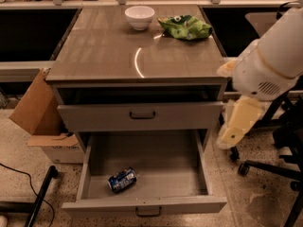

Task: Pick pepsi can from middle drawer and place on counter

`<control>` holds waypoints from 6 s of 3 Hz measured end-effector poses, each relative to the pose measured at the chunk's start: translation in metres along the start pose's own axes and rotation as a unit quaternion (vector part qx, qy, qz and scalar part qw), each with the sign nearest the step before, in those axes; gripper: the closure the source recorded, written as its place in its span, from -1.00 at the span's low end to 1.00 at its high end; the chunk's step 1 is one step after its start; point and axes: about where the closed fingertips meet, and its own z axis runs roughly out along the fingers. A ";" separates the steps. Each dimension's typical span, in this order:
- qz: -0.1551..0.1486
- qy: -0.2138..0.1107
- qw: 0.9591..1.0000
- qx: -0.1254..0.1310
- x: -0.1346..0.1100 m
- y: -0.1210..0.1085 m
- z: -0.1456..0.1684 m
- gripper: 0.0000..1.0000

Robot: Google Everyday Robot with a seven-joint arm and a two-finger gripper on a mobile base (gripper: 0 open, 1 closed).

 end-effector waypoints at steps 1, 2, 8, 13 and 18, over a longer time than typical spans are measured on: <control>-0.003 -0.039 0.998 -0.047 -0.027 0.029 0.052 -1.00; -0.003 -0.039 0.998 -0.048 -0.027 0.029 0.052 -1.00; -0.074 -0.089 0.987 -0.110 -0.053 0.067 0.294 -1.00; -0.093 -0.108 0.982 -0.127 -0.051 0.061 0.441 -1.00; -0.141 -0.115 0.980 -0.076 -0.072 0.028 0.549 -1.00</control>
Offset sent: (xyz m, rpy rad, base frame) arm -0.0075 0.0380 -0.0351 0.0753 0.0544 0.0397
